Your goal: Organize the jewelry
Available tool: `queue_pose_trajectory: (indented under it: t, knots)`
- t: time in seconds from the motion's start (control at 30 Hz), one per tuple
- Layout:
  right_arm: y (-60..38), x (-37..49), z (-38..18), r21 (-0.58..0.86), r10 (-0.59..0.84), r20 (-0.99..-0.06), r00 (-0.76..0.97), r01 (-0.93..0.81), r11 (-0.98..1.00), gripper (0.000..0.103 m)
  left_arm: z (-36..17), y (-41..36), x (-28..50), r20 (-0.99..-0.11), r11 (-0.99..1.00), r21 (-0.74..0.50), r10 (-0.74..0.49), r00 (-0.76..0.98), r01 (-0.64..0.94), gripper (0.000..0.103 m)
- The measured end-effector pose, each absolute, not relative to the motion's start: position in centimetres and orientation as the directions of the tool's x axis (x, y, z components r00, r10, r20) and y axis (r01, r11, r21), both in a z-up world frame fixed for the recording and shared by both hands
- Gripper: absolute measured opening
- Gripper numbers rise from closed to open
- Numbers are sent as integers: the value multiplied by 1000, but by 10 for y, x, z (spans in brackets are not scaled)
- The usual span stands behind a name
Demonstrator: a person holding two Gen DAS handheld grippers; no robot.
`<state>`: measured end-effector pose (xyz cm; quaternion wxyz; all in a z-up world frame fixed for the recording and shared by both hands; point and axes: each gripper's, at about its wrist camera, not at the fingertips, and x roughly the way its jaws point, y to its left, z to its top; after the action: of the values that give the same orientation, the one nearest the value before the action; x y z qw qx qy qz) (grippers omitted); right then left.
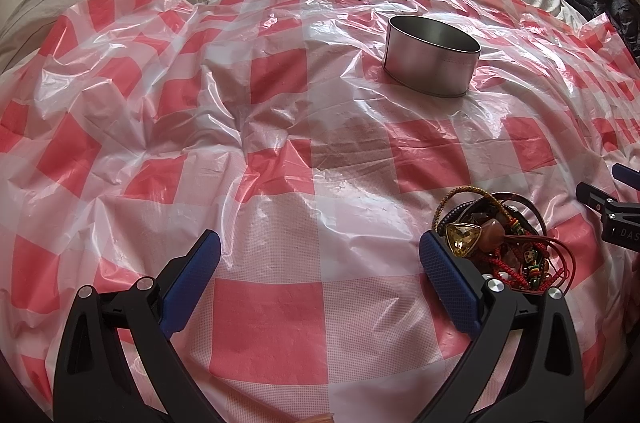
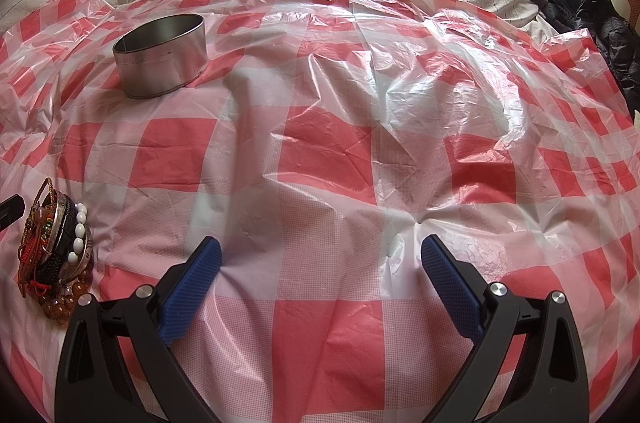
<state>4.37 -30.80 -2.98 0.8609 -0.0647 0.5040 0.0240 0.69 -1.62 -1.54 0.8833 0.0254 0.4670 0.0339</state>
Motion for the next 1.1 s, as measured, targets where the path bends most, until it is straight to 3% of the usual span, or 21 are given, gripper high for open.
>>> queue_pose_trajectory:
  t: [1.1]
  knots:
    - [-309, 45, -29, -87, -24, -872, 489, -107, 990, 96, -19, -15, 4, -826, 996, 78, 83, 558, -33, 96]
